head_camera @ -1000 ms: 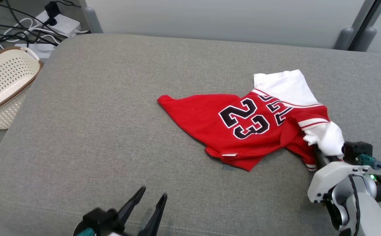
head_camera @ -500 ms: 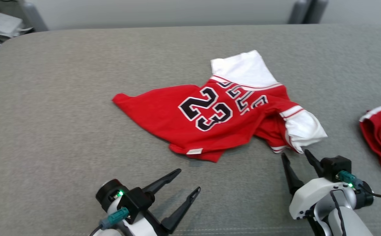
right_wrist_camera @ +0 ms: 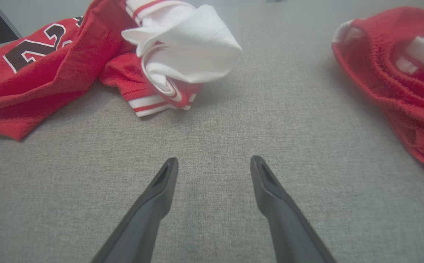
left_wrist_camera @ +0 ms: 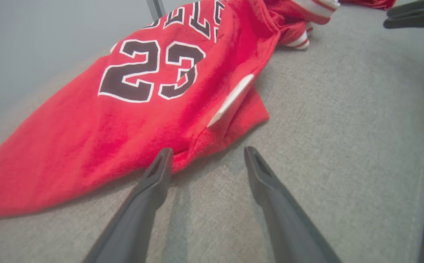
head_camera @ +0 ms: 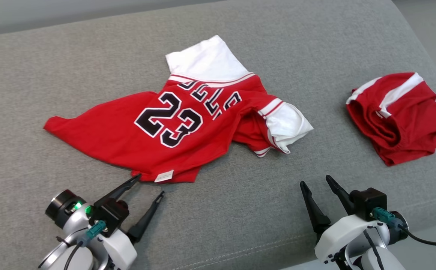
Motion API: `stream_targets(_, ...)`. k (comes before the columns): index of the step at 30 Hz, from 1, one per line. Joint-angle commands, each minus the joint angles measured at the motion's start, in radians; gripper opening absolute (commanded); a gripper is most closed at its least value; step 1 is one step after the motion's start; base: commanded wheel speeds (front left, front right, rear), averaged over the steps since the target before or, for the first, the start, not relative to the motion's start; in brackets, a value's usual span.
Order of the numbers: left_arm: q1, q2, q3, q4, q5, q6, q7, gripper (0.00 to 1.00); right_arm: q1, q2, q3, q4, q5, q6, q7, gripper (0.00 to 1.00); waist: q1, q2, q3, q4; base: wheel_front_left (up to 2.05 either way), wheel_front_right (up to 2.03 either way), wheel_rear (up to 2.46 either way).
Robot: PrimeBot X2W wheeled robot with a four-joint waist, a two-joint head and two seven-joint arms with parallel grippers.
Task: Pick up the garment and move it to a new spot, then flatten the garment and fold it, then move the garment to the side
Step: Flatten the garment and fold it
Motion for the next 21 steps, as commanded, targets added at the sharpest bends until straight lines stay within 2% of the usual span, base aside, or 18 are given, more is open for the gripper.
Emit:
stream_targets(1,-0.038,0.036,0.049,-0.004,0.020,-0.007,-0.006,1.00,0.006,-0.001,0.026,-0.033,0.009,0.000,-0.017,1.00,0.0000,-0.0001,0.021,-0.023,0.00,0.00,0.00)
stream_targets(7,-0.039,0.040,0.106,0.036,0.081,-0.006,-0.006,1.00,0.019,-0.001,0.034,-0.043,0.023,0.000,-0.036,1.00,0.0000,-0.0001,0.040,-0.039,0.00,0.00,0.00)
stream_targets(13,-0.040,0.038,0.122,0.023,0.113,-0.006,-0.006,1.00,0.023,-0.001,0.046,-0.042,0.039,0.000,-0.046,1.00,0.0000,-0.0001,0.046,-0.040,0.00,0.00,0.00)
stream_targets(14,-0.040,0.038,0.122,0.022,0.119,-0.006,-0.006,0.93,0.022,-0.001,0.047,-0.041,0.041,0.000,-0.048,1.00,0.0000,-0.0001,0.047,-0.040,0.00,0.00,0.00)
stream_targets(16,-0.043,0.038,0.125,0.022,0.125,-0.006,-0.006,0.65,0.020,-0.001,0.050,-0.039,0.045,0.000,-0.050,1.00,0.0000,-0.0001,0.047,-0.040,0.00,0.00,0.00)
stream_targets(17,-0.045,0.038,0.126,0.022,0.128,-0.006,-0.006,0.42,0.018,-0.001,0.052,-0.037,0.046,0.000,-0.051,1.00,0.0000,-0.0001,0.047,-0.040,0.00,0.00,0.00)
stream_targets(18,-0.048,0.039,0.128,0.025,0.130,-0.006,-0.006,0.29,0.017,-0.001,0.054,-0.036,0.046,0.000,-0.052,1.00,0.0000,-0.0001,0.048,-0.040,0.00,0.00,0.00)
stream_targets(19,-0.051,0.039,0.130,0.028,0.132,-0.006,-0.006,0.09,0.015,-0.001,0.055,-0.035,0.048,0.000,-0.052,1.00,0.0000,-0.0001,0.048,-0.040,0.00,0.00,0.00)
stream_targets(20,-0.054,0.039,0.133,0.032,0.134,-0.006,-0.006,0.00,0.014,-0.001,0.056,-0.033,0.049,0.000,-0.053,1.00,0.0000,-0.0001,0.048,-0.040,0.00,0.00,0.00)
stream_targets(21,-0.057,0.038,0.136,0.036,0.135,-0.006,-0.006,0.00,0.013,-0.001,0.057,-0.031,0.050,0.000,-0.054,1.00,0.0000,-0.0001,0.048,-0.039,0.00,0.00,0.00)
